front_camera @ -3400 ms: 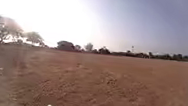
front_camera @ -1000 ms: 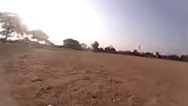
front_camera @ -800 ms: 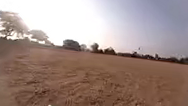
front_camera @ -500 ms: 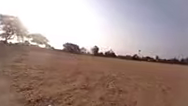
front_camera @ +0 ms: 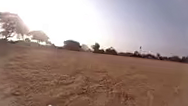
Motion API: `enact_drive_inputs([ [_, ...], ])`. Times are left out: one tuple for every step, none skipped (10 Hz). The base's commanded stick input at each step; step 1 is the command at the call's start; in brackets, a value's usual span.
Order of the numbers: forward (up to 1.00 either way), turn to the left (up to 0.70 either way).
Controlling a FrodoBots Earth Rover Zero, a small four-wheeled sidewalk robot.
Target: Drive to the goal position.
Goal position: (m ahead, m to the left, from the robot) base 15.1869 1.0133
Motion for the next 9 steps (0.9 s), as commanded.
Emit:
enact_drive_inputs([
  [0.7,-0.35],
  [0.7,-0.35],
  [0.7,-0.35],
  [0.7,0.0],
  [0.7,0.0],
  [0.7,0.0],
  [0.7,0.0],
  [0.7,0.0],
  [0.7,0.0],
])
